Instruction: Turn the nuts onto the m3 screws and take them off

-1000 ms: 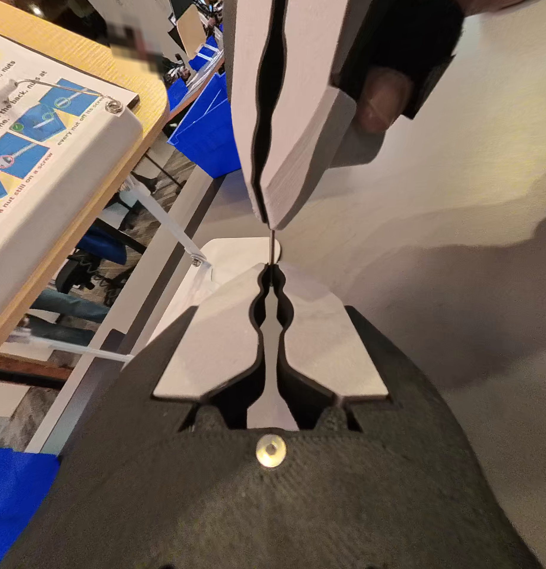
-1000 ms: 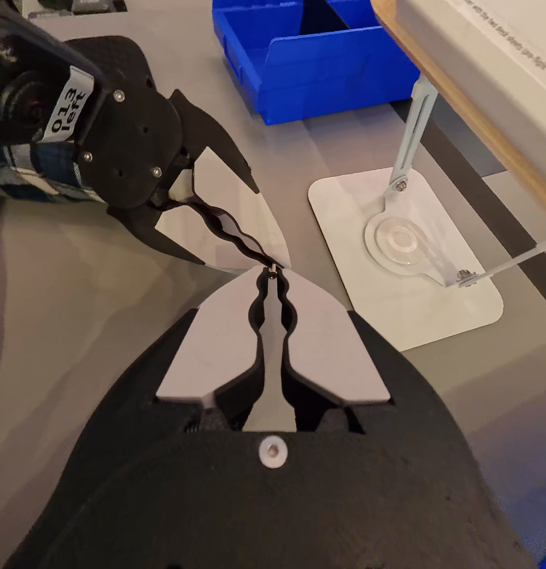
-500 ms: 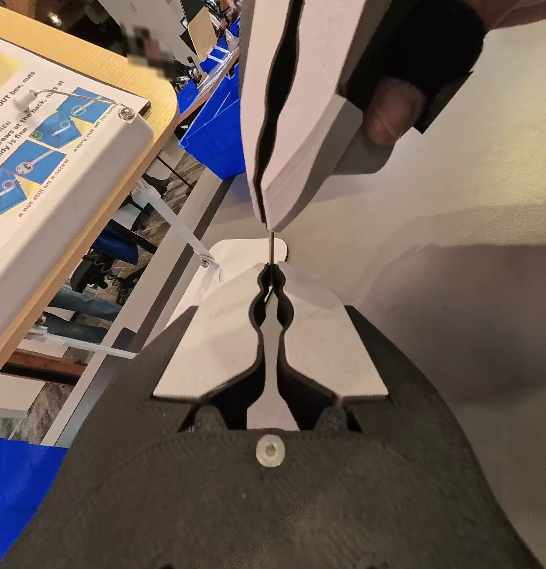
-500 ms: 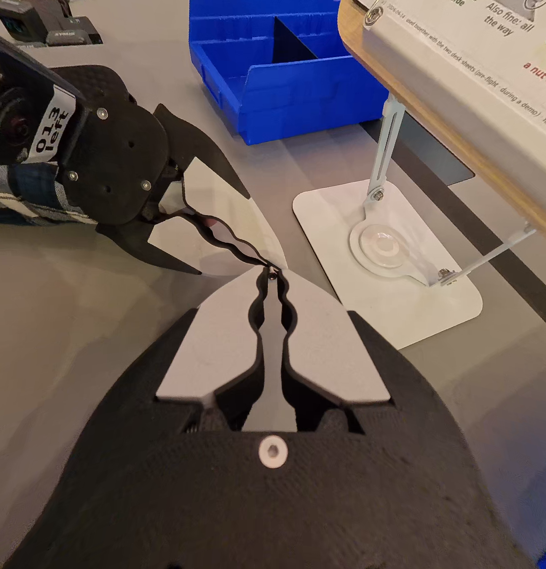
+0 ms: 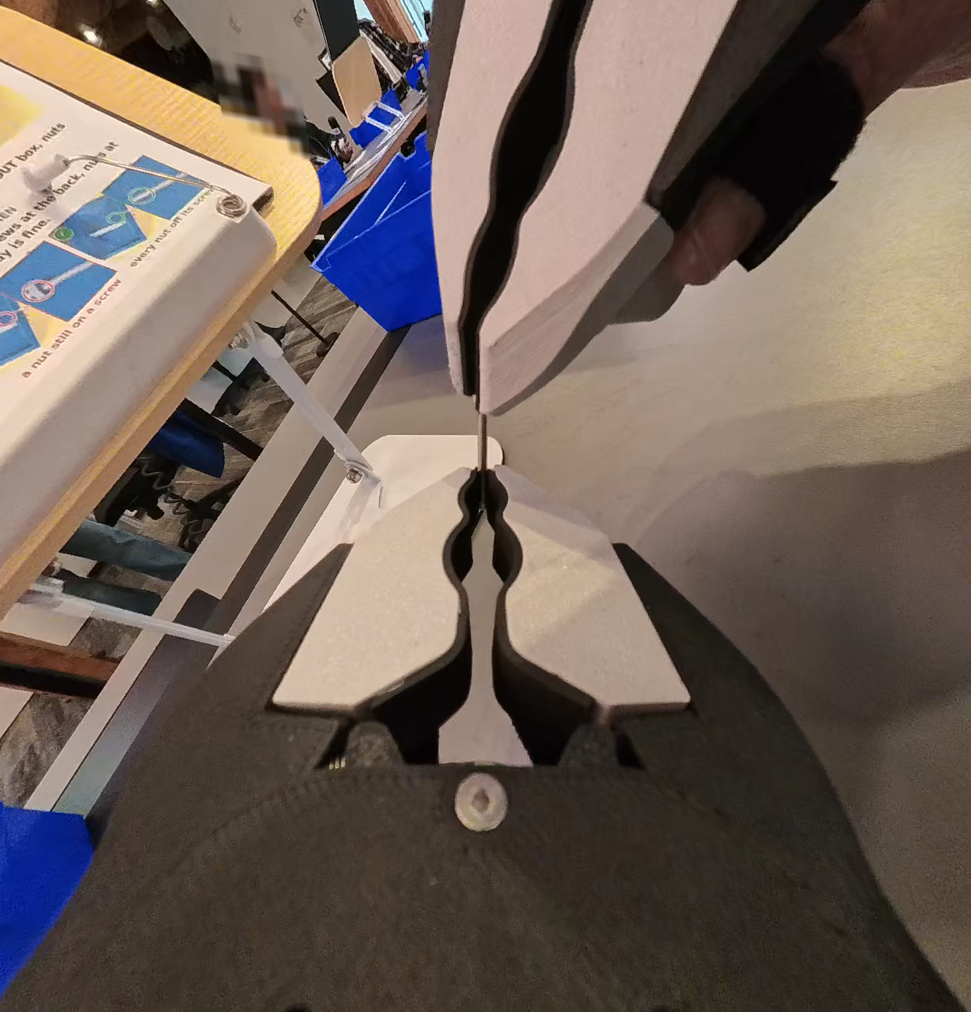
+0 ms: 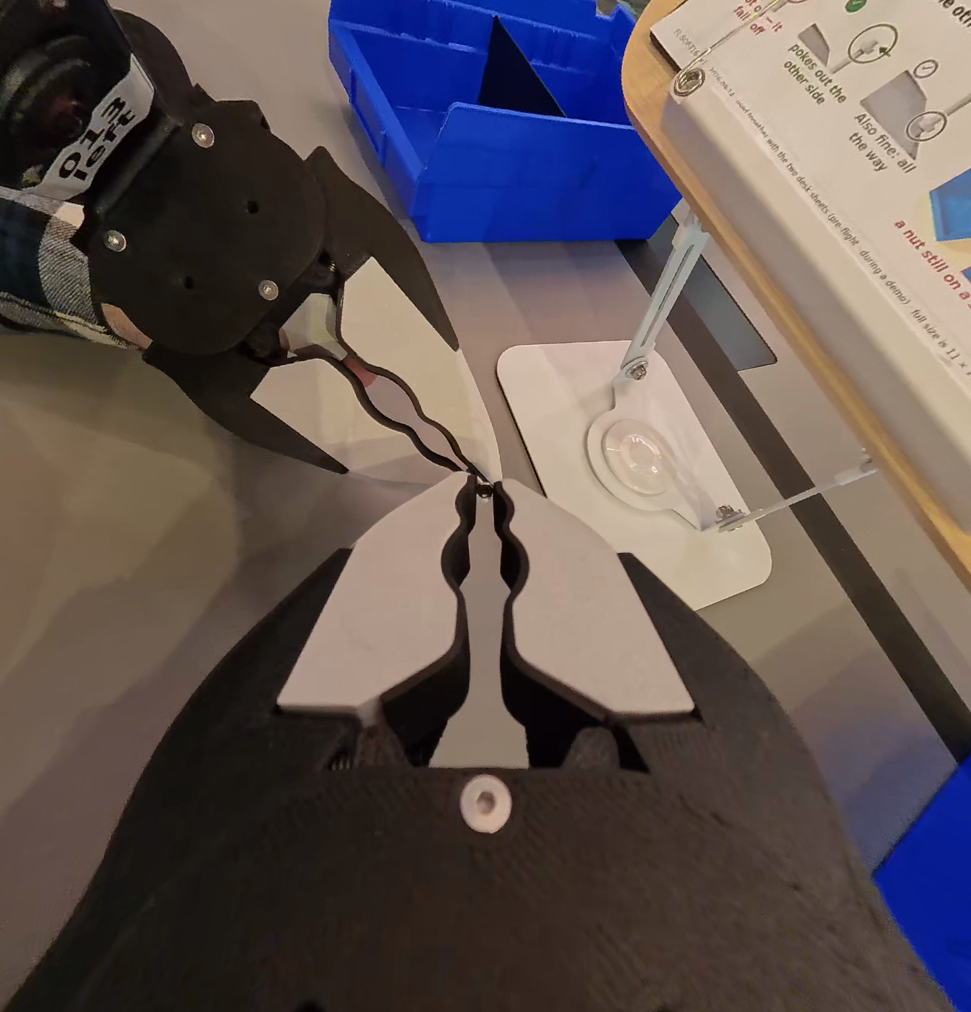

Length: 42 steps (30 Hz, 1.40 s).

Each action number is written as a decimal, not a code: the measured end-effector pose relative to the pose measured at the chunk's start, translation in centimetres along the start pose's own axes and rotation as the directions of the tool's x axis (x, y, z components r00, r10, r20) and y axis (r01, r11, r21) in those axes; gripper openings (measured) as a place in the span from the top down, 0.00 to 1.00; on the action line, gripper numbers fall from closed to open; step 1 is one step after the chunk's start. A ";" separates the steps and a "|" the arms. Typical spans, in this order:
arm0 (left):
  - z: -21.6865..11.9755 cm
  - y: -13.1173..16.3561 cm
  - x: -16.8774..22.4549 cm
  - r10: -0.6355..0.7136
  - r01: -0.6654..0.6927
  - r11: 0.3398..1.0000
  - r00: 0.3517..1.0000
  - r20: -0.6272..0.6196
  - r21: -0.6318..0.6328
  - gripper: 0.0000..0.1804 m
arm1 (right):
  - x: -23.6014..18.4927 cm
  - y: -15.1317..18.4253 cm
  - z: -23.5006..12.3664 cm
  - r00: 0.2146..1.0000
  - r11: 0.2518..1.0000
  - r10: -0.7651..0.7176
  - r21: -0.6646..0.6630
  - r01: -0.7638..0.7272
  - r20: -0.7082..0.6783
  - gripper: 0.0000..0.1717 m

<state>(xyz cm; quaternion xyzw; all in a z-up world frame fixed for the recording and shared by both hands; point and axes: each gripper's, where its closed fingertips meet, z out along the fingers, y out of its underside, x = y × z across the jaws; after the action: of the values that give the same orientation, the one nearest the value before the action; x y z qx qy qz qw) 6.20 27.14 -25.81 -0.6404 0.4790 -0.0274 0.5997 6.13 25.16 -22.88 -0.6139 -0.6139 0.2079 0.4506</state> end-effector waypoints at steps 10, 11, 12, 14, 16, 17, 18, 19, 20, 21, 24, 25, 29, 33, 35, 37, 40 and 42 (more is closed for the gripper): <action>-0.1 -0.2 0.2 -0.005 0.006 1.000 1.000 -0.010 0.013 0.99 | -0.1 0.0 -0.1 1.000 1.000 -0.023 -0.009 0.023 -0.003 0.96; -0.1 -0.2 0.3 -0.004 0.004 1.000 1.000 -0.010 0.013 0.99 | -0.1 0.0 -0.1 1.000 1.000 -0.022 -0.009 0.022 -0.001 0.96; -0.1 -0.2 0.3 -0.003 0.003 1.000 1.000 -0.012 0.014 0.99 | -0.1 0.0 -0.2 1.000 1.000 -0.022 -0.010 0.022 0.000 0.96; -0.1 -0.2 0.4 -0.005 0.005 1.000 1.000 -0.015 0.017 0.99 | -0.1 0.0 -0.1 1.000 1.000 -0.023 -0.011 0.023 0.003 0.96; -0.2 -0.2 0.4 -0.003 0.003 1.000 1.000 -0.017 0.018 0.99 | -0.1 0.0 -0.1 1.000 1.000 -0.024 -0.012 0.024 0.005 0.96; -0.2 -0.3 0.4 -0.002 0.002 1.000 1.000 -0.017 0.019 0.99 | -0.1 0.0 -0.1 1.000 1.000 -0.023 -0.013 0.023 0.007 0.96; -0.2 -0.3 0.5 0.000 0.000 1.000 1.000 -0.018 0.020 0.99 | -0.2 0.0 -0.1 1.000 1.000 -0.023 -0.014 0.023 0.010 0.96; -0.2 -0.3 0.5 0.002 -0.002 1.000 1.000 -0.020 0.019 0.99 | -0.2 0.0 -0.1 1.000 1.000 -0.023 -0.017 0.023 0.013 0.96; -0.2 -0.3 0.6 0.005 -0.004 1.000 1.000 -0.021 0.020 0.99 | -0.2 0.1 -0.1 1.000 1.000 -0.023 -0.019 0.023 0.016 0.96; -0.2 -0.3 0.6 0.008 -0.007 1.000 1.000 -0.019 0.018 0.99 | -0.2 0.1 -0.1 1.000 1.000 -0.023 -0.021 0.023 0.018 0.96; -0.2 -0.3 0.6 0.008 -0.008 1.000 1.000 -0.018 0.020 0.99 | -0.2 0.1 0.0 1.000 0.999 -0.021 -0.024 0.022 0.022 0.97; -0.2 -0.3 0.6 0.009 -0.009 1.000 1.000 -0.016 0.020 0.99 | -0.2 0.1 0.0 1.000 1.000 -0.018 -0.025 0.019 0.024 0.97; -0.3 -0.3 0.5 0.013 -0.013 1.000 1.000 -0.012 0.022 0.99 | -0.2 0.0 -0.1 1.000 1.000 -0.010 -0.026 0.010 0.025 0.97; -0.3 -0.4 0.5 0.012 -0.012 1.000 1.000 -0.012 0.026 0.99 | -0.2 0.3 0.1 1.000 0.999 -0.009 -0.036 0.010 0.026 0.96; -0.4 -0.4 0.5 0.011 -0.010 1.000 1.000 -0.012 0.027 0.99 | -0.2 0.2 0.1 1.000 0.999 -0.014 -0.031 0.014 0.019 0.96; -0.4 -0.4 0.5 0.009 -0.009 1.000 1.000 -0.014 0.026 0.99 | -0.3 0.3 0.1 1.000 0.999 -0.012 -0.034 0.013 0.021 0.96; -0.3 -0.4 0.6 0.010 -0.010 1.000 1.000 -0.015 0.025 0.99 | -0.3 0.4 0.1 1.000 0.999 -0.016 -0.040 0.017 0.022 0.96; -0.3 -0.4 0.6 0.008 -0.007 1.000 1.000 -0.016 0.027 0.99 | -0.3 0.4 0.1 1.000 0.999 -0.022 -0.044 0.023 0.021 0.96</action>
<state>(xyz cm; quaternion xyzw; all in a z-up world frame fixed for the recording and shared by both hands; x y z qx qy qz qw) 6.53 26.45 -25.71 -0.6303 0.4858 -0.0367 0.6044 6.23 24.99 -23.31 -0.6147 -0.6298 0.1954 0.4327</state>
